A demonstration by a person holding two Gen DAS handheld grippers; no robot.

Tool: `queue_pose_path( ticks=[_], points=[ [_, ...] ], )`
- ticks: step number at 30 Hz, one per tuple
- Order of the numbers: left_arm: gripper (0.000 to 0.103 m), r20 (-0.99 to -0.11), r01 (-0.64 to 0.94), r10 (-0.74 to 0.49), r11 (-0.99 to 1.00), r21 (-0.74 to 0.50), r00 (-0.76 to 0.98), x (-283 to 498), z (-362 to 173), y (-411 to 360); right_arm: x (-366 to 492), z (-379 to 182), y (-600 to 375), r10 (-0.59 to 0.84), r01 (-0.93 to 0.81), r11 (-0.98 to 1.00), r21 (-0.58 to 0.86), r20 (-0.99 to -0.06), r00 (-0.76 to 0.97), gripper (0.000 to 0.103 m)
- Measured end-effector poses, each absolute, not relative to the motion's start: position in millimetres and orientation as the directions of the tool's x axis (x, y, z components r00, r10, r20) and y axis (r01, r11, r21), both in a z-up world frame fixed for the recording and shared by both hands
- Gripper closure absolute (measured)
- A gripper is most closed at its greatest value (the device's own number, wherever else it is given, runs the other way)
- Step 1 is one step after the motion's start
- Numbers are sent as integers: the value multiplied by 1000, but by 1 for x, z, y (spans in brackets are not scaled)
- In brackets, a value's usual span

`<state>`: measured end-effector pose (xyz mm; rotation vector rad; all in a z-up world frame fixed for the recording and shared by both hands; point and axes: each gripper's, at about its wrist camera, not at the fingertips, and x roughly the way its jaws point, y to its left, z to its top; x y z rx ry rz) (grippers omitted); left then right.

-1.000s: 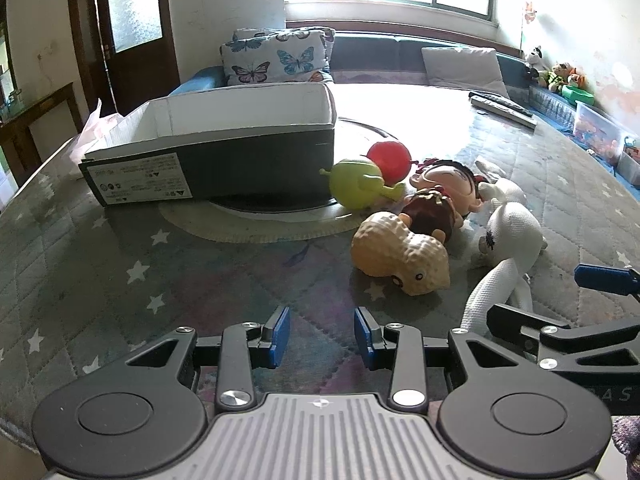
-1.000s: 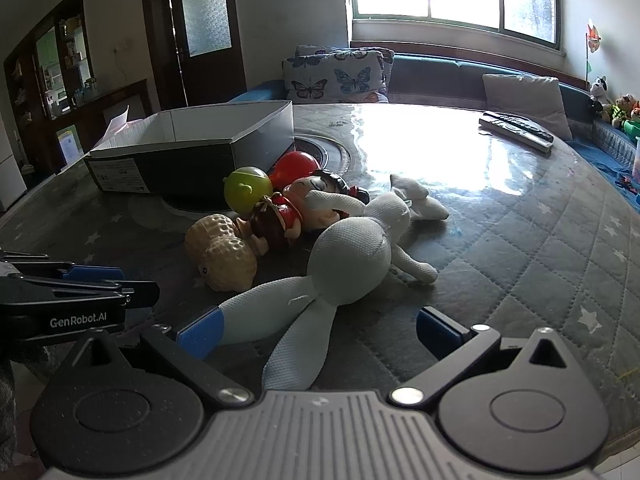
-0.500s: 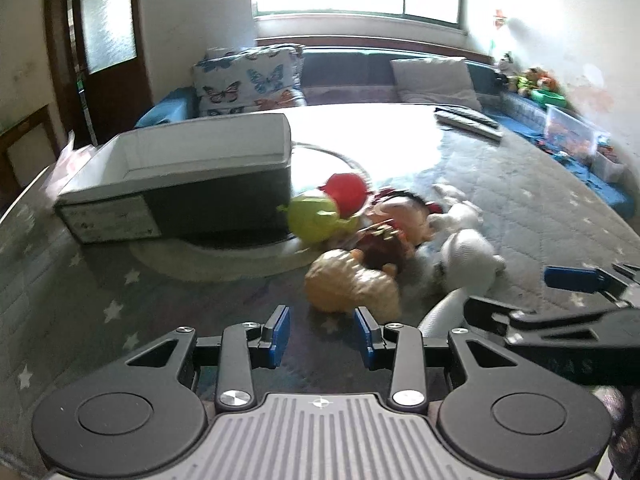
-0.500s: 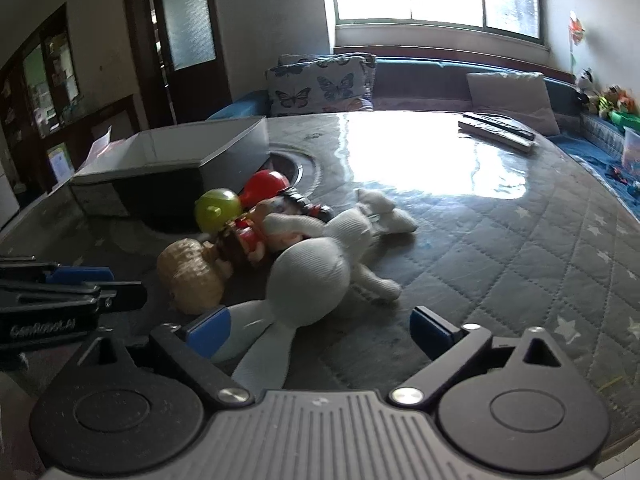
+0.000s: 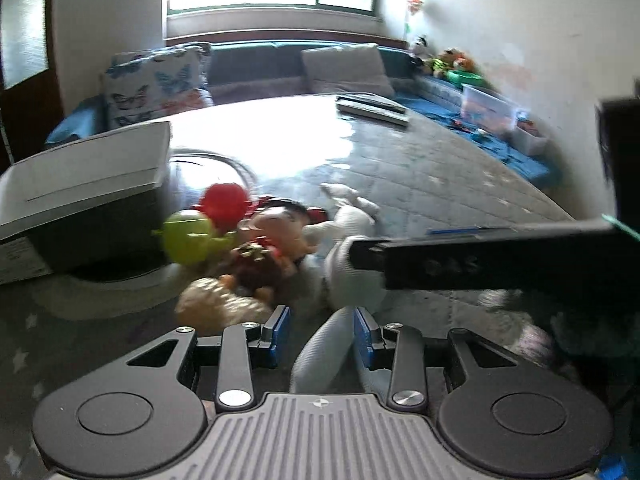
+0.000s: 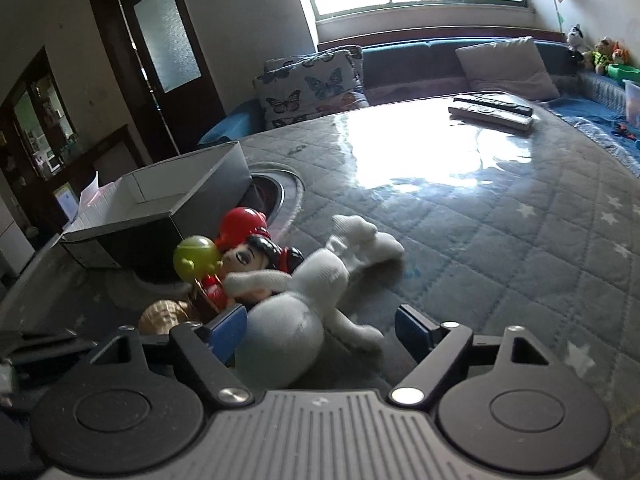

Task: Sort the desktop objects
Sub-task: 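Grasp the white plush rabbit with the right gripper and lift it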

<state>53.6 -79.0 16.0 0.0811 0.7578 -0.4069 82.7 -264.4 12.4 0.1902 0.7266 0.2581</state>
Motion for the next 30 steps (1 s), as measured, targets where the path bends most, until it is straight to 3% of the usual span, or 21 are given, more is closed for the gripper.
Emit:
queue_pose_path(
  ticks=[12,20,30],
  points=[
    [66,-739,436,-381,890,-132,555,85,-8,-95,115,-4,-260,389,-194,915,353,-654,648,41],
    [80,-727,466,-438,866,-183,529,86,-15,-93,111,-2,-265,425,-194,895,402,-636,644,60],
    [82,-662,480,-469,858,-183,584,72,8,-81,96,29,-259,424,-218,894,392,-583,693,64]
  ],
)
